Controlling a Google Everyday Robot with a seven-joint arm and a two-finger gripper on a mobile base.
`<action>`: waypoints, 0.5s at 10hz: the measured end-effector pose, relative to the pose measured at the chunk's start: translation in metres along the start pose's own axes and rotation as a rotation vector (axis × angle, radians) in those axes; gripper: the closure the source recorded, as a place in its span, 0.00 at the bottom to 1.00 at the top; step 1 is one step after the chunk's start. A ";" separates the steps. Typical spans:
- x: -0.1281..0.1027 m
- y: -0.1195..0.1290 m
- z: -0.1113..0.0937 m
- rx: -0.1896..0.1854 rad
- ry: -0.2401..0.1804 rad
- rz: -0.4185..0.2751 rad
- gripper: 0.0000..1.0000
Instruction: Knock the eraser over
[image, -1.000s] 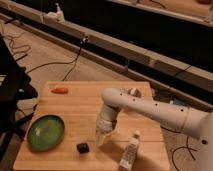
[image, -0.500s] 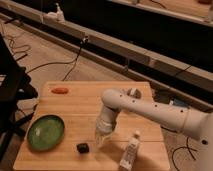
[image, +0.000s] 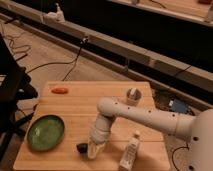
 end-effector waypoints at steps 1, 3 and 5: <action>-0.006 -0.006 0.007 -0.015 -0.013 -0.026 1.00; -0.009 -0.020 0.004 0.003 -0.014 -0.050 1.00; -0.006 -0.053 -0.024 0.115 -0.011 -0.068 1.00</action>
